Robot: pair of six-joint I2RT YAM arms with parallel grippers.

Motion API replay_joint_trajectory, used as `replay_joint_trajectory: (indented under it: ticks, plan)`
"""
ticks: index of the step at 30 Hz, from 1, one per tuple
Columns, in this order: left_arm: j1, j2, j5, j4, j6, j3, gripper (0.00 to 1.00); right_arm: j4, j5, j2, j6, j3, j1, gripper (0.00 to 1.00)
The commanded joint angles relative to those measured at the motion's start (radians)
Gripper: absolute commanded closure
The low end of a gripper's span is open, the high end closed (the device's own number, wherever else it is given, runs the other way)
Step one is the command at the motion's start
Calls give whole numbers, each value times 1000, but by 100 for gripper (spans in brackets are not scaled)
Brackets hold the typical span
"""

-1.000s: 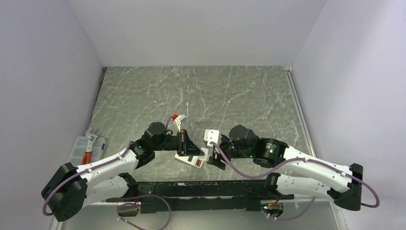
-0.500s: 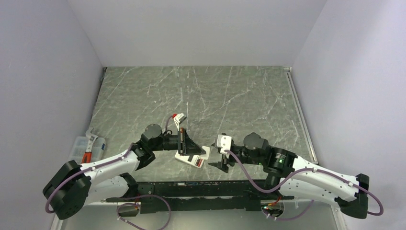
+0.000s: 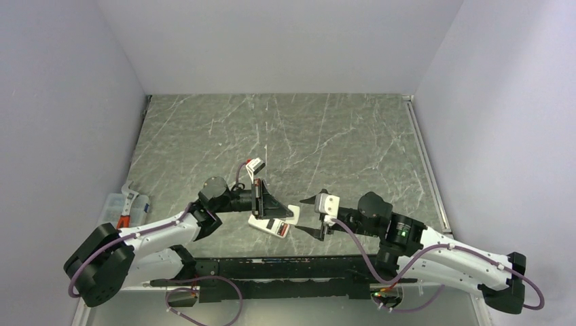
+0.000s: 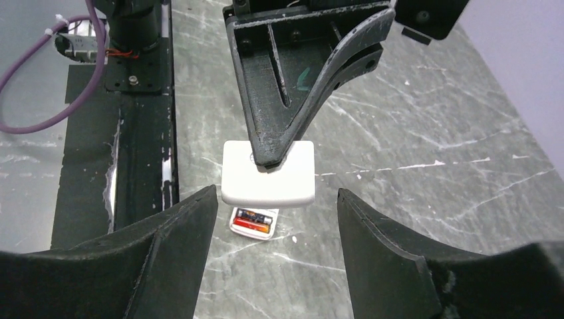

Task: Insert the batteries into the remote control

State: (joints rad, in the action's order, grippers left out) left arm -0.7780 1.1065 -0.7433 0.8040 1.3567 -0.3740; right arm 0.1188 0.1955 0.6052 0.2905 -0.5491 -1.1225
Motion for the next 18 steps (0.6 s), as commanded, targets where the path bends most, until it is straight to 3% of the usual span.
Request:
replay_joint_trajectory:
  ticks: [1,18]
  plan:
    - [-3,8,-21,97,32,11,100,-71,6,-36,34,7,-10,32]
    - [-3,82,-21,257,137,15,100,-50,26,-19,58,-3,-35,34]
